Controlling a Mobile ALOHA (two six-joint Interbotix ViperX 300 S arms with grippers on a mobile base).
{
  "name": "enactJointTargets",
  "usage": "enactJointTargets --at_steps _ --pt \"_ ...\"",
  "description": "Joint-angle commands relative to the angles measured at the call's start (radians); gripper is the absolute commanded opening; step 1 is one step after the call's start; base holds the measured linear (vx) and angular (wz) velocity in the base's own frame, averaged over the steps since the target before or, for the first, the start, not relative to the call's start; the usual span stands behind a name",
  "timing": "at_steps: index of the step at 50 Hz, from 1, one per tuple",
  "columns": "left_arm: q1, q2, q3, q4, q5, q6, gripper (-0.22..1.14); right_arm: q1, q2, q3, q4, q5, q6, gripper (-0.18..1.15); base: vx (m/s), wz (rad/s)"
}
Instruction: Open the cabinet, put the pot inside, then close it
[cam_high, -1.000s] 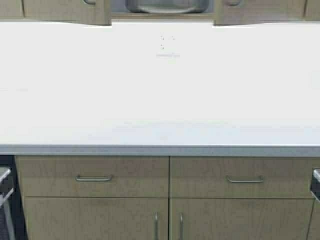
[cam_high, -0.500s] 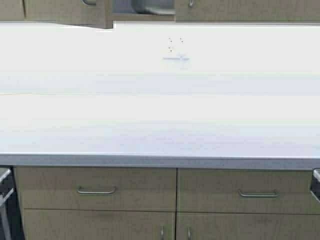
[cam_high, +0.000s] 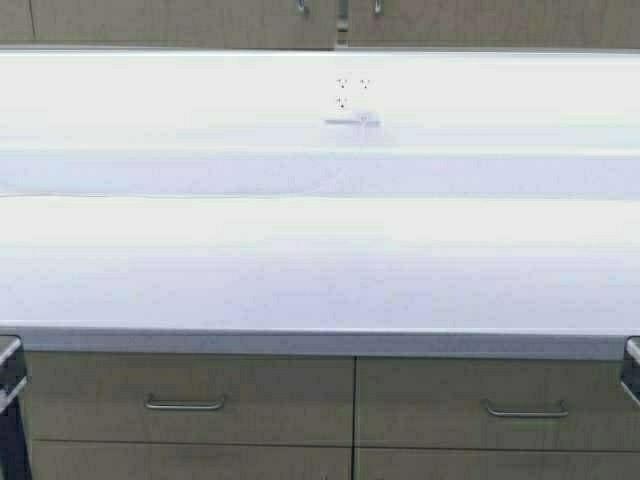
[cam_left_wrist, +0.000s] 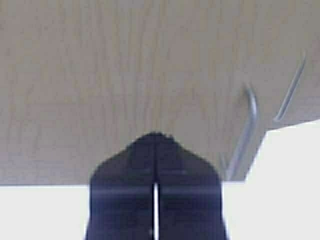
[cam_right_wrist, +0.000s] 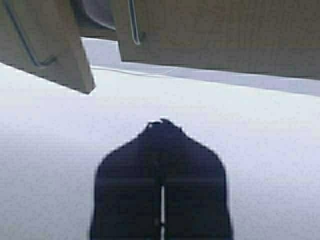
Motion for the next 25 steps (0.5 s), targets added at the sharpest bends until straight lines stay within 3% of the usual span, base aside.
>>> enactJointTargets --at_steps 1,10,25 --pt "0.0 -0.11 0.12 0.0 -0.02 -0.002 0.03 0.02 -0.026 0.008 0.002 -0.002 0.002 0.06 0.07 -0.02" --pt "0.0 -0.225 0.253 0.0 -0.061 0.002 0.03 0.035 -0.031 0.021 0.002 -0.003 0.003 0.06 0.06 -0.03" --pt "0.0 -0.275 0.301 0.0 -0.06 -0.009 0.03 0.035 -0.046 0.026 0.002 0.0 -0.002 0.06 0.03 -0.01"
